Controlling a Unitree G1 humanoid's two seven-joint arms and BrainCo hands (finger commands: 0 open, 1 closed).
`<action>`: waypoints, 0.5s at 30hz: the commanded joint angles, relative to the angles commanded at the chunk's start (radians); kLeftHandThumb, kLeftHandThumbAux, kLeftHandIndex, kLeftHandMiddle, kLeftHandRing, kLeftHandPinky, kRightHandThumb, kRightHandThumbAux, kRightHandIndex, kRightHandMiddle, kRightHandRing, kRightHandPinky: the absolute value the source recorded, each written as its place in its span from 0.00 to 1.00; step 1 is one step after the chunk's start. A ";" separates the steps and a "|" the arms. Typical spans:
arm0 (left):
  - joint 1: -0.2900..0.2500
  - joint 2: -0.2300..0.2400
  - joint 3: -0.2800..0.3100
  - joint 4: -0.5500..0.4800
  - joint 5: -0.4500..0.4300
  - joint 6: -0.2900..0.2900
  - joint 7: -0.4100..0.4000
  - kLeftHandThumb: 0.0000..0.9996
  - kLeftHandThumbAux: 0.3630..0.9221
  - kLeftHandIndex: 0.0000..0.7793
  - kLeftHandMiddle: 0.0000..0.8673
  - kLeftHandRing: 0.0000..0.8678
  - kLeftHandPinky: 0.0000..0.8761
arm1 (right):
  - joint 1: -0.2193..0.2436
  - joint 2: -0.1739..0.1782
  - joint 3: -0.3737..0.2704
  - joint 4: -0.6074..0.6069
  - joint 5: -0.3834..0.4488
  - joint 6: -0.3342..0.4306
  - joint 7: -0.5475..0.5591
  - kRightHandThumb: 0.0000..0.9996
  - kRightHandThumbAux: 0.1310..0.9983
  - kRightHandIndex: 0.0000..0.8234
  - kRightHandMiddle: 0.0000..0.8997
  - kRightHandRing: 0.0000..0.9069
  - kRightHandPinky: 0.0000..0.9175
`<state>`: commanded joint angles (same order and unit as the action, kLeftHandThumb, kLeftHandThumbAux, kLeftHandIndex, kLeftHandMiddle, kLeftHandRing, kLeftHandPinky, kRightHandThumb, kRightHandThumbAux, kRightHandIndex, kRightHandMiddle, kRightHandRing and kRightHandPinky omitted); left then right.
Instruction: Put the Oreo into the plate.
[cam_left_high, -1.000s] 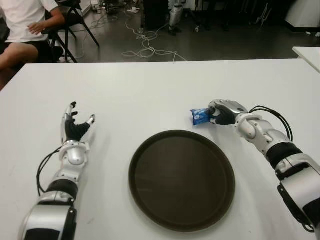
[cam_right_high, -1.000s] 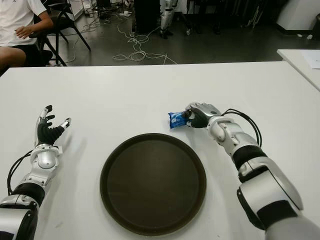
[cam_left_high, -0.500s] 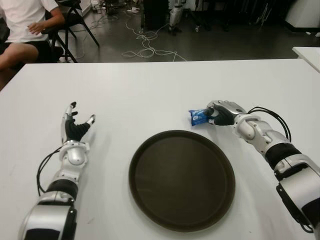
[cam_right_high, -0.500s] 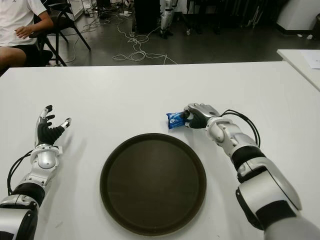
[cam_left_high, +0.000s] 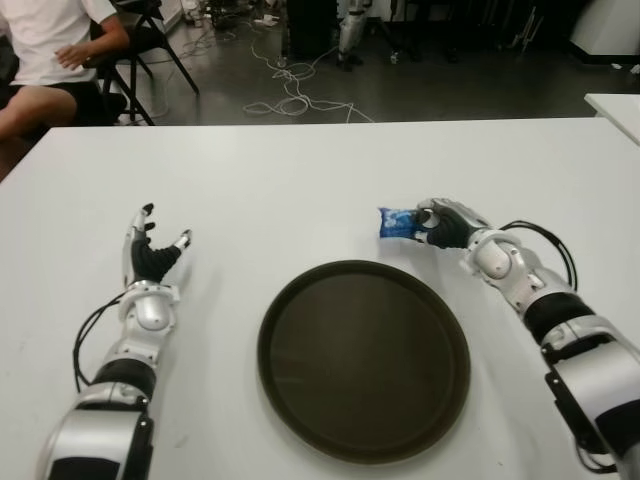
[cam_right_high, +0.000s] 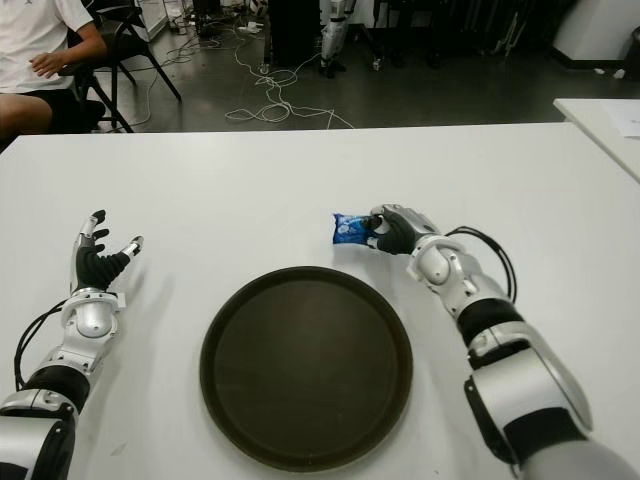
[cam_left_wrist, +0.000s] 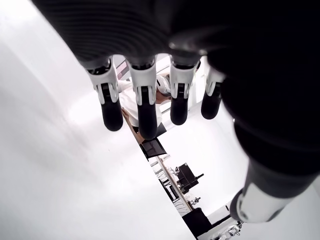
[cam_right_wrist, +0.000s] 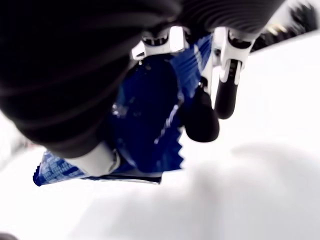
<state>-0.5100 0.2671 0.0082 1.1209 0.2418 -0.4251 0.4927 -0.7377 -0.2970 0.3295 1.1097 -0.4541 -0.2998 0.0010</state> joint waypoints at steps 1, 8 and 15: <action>0.000 0.000 0.000 0.000 0.000 0.000 0.000 0.20 0.60 0.09 0.13 0.13 0.12 | 0.001 0.002 -0.004 -0.002 0.004 0.003 0.002 0.70 0.68 0.53 0.87 0.85 0.81; -0.003 -0.002 0.002 0.001 0.001 0.004 0.002 0.21 0.62 0.09 0.14 0.14 0.15 | 0.015 0.014 -0.034 -0.021 0.035 0.014 0.002 0.70 0.68 0.53 0.87 0.85 0.82; -0.007 -0.004 0.004 0.005 -0.002 0.007 0.002 0.22 0.62 0.09 0.15 0.16 0.21 | 0.023 0.021 -0.057 -0.036 0.057 0.019 -0.002 0.70 0.68 0.53 0.88 0.86 0.83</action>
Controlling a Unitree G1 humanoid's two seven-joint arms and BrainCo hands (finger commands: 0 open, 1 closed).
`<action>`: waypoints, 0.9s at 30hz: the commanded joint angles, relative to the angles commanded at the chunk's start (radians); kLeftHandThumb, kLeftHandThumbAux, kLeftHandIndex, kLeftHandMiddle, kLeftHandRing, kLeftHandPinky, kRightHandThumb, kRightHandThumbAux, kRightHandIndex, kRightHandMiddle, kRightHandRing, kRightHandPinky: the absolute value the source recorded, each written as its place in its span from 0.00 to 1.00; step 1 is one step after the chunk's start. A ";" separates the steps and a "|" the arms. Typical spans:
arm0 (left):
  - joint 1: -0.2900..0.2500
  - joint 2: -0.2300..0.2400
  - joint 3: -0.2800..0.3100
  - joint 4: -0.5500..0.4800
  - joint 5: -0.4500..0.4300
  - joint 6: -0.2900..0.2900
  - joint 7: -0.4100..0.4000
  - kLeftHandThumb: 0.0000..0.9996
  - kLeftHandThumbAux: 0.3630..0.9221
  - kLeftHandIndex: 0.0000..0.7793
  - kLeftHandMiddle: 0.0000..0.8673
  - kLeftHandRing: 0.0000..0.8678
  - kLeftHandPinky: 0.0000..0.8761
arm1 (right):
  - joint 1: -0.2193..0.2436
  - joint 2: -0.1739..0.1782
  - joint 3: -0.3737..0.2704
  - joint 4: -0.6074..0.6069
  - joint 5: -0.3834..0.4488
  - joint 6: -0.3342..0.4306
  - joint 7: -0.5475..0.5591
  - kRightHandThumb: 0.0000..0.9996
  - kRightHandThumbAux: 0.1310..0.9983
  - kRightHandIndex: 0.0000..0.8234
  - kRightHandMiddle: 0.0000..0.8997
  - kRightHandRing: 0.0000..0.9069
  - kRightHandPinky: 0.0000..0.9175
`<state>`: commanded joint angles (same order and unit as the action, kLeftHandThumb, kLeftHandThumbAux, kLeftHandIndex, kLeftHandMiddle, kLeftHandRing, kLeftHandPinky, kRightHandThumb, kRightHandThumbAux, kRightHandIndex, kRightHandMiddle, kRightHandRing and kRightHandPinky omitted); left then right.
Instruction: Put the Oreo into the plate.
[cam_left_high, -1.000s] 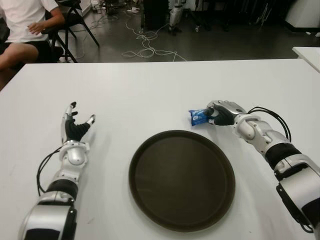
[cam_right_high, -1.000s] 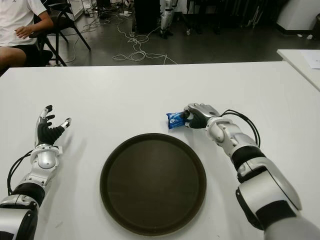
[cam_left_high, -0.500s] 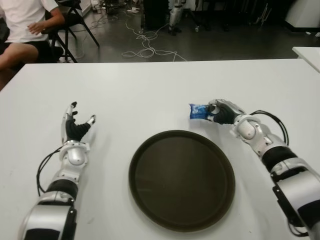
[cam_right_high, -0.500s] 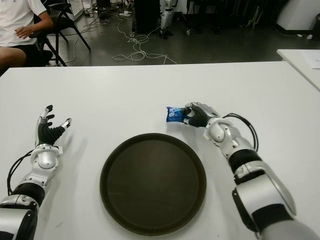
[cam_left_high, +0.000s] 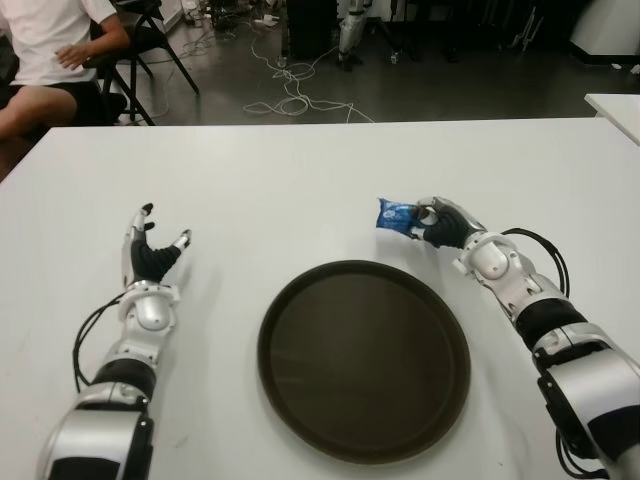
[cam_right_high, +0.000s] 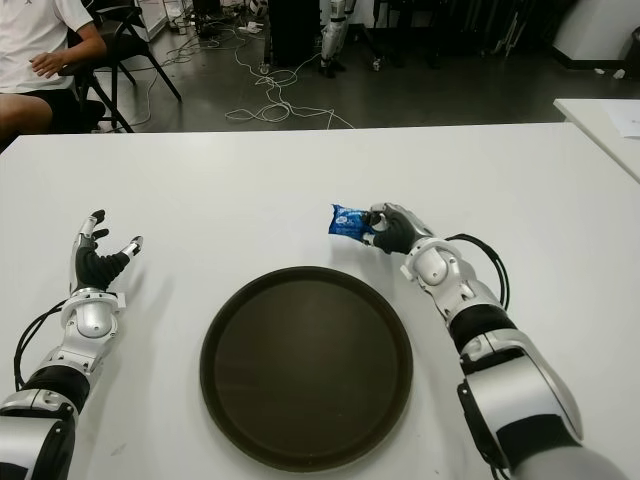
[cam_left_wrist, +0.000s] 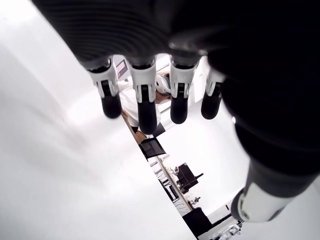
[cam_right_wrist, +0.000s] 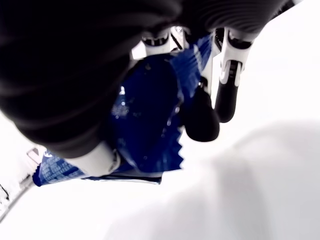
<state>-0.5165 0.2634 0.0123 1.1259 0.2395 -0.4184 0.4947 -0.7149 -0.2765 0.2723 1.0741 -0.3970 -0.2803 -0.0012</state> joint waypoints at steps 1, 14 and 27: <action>-0.001 0.000 0.000 0.001 0.000 0.001 0.000 0.22 0.63 0.09 0.16 0.18 0.24 | 0.002 0.001 -0.004 -0.004 0.004 0.000 0.000 0.70 0.68 0.53 0.88 0.86 0.83; 0.002 -0.002 0.008 0.000 -0.013 -0.008 -0.016 0.21 0.59 0.09 0.14 0.16 0.18 | 0.025 0.010 -0.041 -0.052 0.031 -0.001 -0.027 0.70 0.68 0.53 0.89 0.87 0.85; 0.003 -0.001 0.009 0.000 -0.022 -0.014 -0.026 0.22 0.62 0.08 0.14 0.16 0.19 | 0.069 0.021 -0.099 -0.161 0.096 -0.003 0.002 0.70 0.68 0.53 0.91 0.89 0.87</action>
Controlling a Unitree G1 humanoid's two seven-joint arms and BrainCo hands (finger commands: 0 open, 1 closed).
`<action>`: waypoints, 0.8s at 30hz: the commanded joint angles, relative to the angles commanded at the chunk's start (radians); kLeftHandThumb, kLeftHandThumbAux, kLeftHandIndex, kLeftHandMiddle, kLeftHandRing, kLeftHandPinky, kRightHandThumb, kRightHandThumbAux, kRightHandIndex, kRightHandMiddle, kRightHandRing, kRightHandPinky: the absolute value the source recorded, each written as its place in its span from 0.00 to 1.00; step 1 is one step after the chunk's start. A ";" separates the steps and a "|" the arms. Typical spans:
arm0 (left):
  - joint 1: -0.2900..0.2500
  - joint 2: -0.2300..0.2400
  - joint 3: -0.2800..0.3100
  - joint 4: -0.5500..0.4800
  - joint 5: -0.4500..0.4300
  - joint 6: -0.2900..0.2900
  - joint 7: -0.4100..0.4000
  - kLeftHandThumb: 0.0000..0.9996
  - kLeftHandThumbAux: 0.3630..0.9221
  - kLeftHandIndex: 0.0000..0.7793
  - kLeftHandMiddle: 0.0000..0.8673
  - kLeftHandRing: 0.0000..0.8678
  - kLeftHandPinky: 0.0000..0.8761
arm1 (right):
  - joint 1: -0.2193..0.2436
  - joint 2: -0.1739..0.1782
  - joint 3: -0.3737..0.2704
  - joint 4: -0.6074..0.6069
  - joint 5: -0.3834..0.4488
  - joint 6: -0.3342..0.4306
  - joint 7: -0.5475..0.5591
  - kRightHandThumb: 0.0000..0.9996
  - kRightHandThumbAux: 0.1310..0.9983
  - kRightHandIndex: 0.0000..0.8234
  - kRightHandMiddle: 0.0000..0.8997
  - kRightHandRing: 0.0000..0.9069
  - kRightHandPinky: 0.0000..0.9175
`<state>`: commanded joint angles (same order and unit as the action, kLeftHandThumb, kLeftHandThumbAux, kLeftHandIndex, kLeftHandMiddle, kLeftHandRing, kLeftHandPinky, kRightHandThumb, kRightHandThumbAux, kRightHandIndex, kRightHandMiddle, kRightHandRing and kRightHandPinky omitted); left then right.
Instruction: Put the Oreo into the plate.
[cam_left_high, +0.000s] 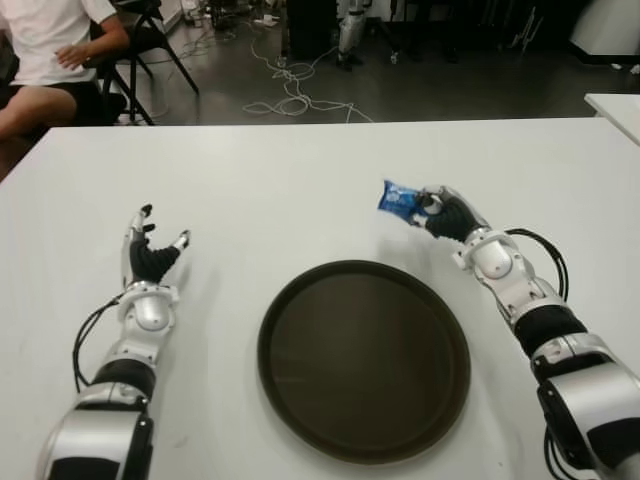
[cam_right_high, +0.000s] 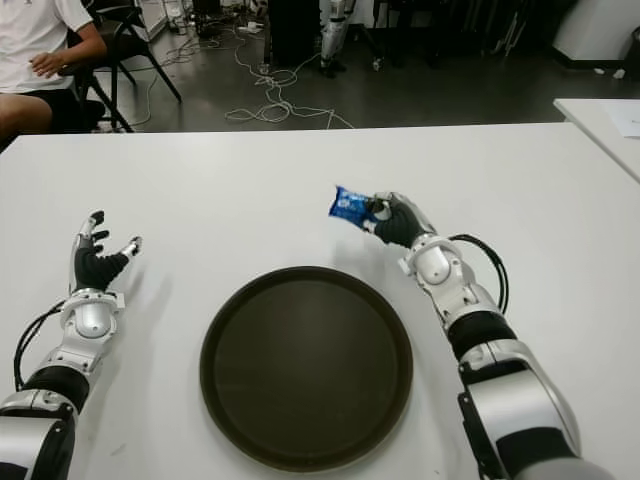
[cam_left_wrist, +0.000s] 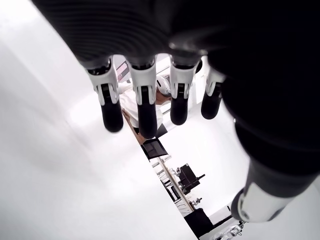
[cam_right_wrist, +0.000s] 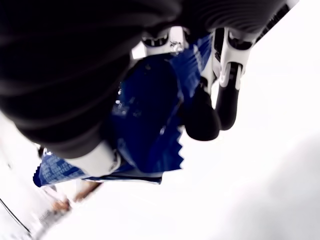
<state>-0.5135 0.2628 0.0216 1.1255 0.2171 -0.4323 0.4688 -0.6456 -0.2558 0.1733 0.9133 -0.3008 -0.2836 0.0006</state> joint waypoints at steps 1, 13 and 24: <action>0.000 0.000 0.000 -0.001 0.000 0.000 0.000 0.22 0.62 0.08 0.14 0.16 0.19 | 0.005 0.001 -0.005 -0.012 0.011 -0.001 0.011 0.70 0.68 0.53 0.91 0.89 0.87; -0.002 0.002 -0.002 0.002 0.005 0.010 0.009 0.22 0.61 0.09 0.15 0.17 0.20 | 0.104 0.024 -0.068 -0.245 0.168 0.000 0.172 0.70 0.68 0.53 0.91 0.90 0.87; -0.002 0.001 -0.002 0.002 0.005 0.007 0.008 0.23 0.61 0.09 0.15 0.16 0.19 | 0.169 0.034 -0.083 -0.397 0.247 0.007 0.277 0.70 0.68 0.53 0.91 0.90 0.88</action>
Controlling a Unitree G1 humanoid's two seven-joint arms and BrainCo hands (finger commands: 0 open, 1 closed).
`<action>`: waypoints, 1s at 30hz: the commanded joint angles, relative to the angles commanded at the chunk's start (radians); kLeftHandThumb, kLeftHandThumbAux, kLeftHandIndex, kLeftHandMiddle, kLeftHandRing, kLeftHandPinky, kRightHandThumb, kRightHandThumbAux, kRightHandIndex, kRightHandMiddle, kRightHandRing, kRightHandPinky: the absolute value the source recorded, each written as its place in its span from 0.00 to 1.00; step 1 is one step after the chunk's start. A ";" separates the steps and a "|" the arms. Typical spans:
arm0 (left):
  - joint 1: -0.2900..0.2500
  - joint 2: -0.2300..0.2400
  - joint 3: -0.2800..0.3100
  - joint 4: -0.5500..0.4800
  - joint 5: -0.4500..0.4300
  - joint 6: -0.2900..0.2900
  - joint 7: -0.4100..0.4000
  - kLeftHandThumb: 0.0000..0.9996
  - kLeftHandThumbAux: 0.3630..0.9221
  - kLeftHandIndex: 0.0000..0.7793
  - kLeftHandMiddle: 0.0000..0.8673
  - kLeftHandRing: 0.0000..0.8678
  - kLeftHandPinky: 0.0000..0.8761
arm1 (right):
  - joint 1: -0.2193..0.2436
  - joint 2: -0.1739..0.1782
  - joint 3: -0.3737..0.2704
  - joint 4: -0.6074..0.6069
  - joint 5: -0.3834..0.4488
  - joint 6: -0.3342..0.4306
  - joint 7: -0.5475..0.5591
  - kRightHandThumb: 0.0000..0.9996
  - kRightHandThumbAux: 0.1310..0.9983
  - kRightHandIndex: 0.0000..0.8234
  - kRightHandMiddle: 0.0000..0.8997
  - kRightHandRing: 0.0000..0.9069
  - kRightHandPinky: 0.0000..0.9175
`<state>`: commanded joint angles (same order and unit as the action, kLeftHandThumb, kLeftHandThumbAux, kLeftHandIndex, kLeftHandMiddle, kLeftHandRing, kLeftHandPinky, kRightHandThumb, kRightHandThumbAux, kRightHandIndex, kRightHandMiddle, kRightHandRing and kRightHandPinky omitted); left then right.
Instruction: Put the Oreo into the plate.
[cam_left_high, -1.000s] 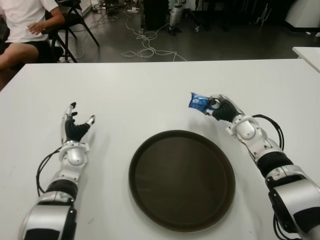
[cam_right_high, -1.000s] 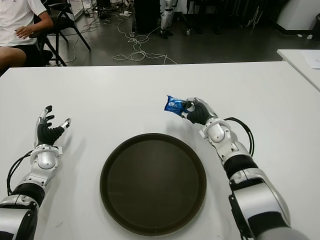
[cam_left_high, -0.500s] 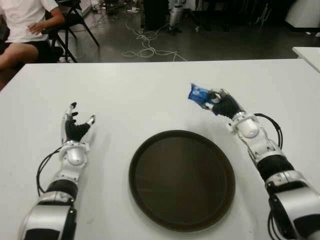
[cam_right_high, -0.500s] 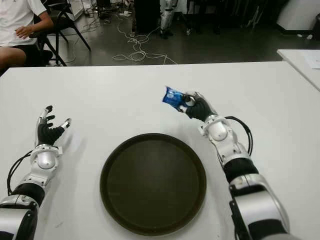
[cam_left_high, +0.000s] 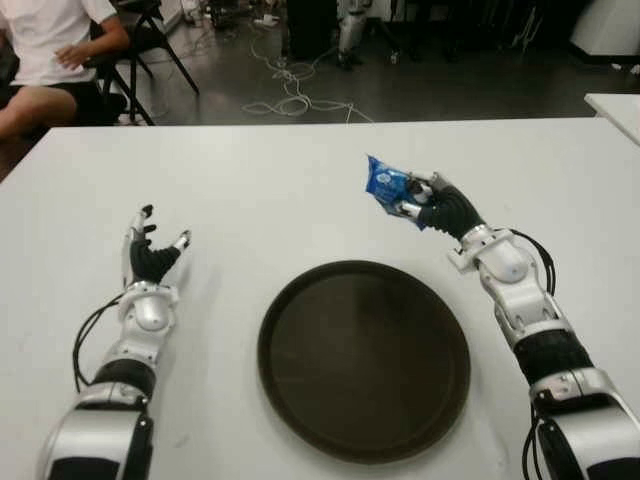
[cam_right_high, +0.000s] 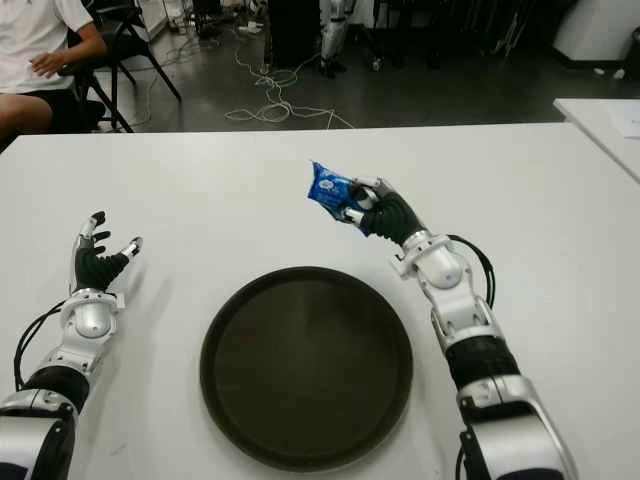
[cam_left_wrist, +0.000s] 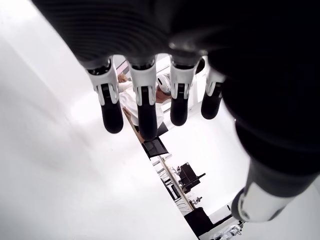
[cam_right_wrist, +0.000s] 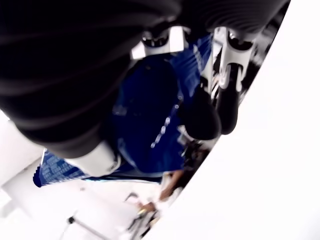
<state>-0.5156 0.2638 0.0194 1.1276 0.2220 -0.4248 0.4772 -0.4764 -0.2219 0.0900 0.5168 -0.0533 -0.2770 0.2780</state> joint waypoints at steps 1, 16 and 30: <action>0.000 0.000 0.000 0.000 0.000 0.000 0.000 0.22 0.61 0.09 0.14 0.16 0.18 | 0.007 0.000 0.000 -0.014 0.003 0.001 0.004 0.70 0.68 0.53 0.91 0.90 0.88; -0.001 0.002 0.000 0.000 -0.001 -0.001 -0.006 0.22 0.62 0.09 0.15 0.16 0.18 | 0.059 -0.016 0.017 -0.177 0.022 -0.027 0.108 0.70 0.68 0.54 0.91 0.91 0.90; 0.001 0.002 0.000 -0.001 0.000 -0.005 -0.005 0.22 0.61 0.09 0.14 0.16 0.20 | 0.130 -0.083 0.082 -0.357 -0.007 0.057 0.247 0.70 0.68 0.53 0.94 0.95 0.95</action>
<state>-0.5143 0.2655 0.0189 1.1268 0.2217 -0.4302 0.4724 -0.3467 -0.3046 0.1724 0.1601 -0.0605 -0.2199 0.5253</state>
